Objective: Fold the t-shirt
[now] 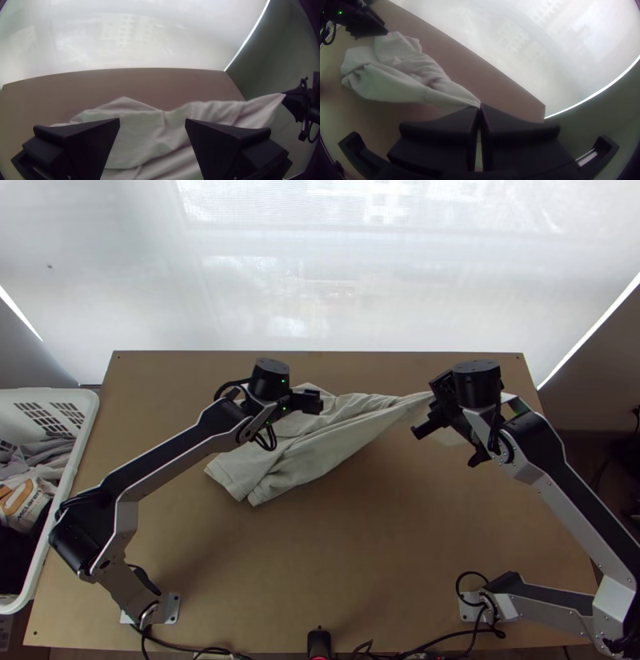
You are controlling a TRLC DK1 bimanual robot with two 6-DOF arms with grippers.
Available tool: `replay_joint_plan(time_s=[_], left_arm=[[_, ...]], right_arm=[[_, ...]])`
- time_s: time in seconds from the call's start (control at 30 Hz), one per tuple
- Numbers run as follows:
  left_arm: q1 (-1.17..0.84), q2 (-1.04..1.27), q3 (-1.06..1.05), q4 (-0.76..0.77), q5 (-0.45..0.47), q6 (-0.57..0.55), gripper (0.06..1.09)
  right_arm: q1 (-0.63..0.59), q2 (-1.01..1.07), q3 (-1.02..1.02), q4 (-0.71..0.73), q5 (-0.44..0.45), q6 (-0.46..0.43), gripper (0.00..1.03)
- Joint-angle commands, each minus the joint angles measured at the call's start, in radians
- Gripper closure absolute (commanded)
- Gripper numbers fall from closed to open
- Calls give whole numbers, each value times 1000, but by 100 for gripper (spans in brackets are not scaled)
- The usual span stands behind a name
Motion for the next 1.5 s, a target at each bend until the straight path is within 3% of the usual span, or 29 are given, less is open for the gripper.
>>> replay_joint_plan(time_s=[0.0, 0.1, 0.23, 0.3, 0.43, 0.63, 0.97, 1.13, 1.37, 1.4, 1.47], left_arm=[[-108, -8, 44, -184, 220, 5, 11], [-116, -88, -7, -268, 406, 156, 11], [-121, -189, -104, -419, 464, 335, 11], [-114, -228, -185, -455, 433, 395, 11], [-107, -278, -312, -526, 288, 475, 11], [-96, -310, -424, -535, 262, 476, 11], [-94, -228, -446, -449, 231, 487, 12], [-96, -152, -430, -414, 133, 505, 13], [-81, -102, -417, -386, 90, 511, 37], [-81, -99, -413, -385, 65, 515, 43], [-81, -103, -407, -376, 58, 530, 67]], right_arm=[[-48, -76, -106, 0, -21, 12, 100], [-54, -91, -135, 7, -27, 14, 100], [-80, -100, -173, 23, -47, 28, 100], [-99, -102, -182, 28, -56, 35, 100], [-122, -103, -196, 46, -64, 45, 100], [-161, -105, -198, 66, -119, 88, 100], [-160, -97, -181, 80, -127, 103, 100], [-158, -94, -178, 80, -127, 106, 100], [-161, -93, -178, 80, -127, 108, 100], [-160, -93, -178, 80, -127, 109, 100], [-161, -91, -178, 80, -127, 111, 100]])
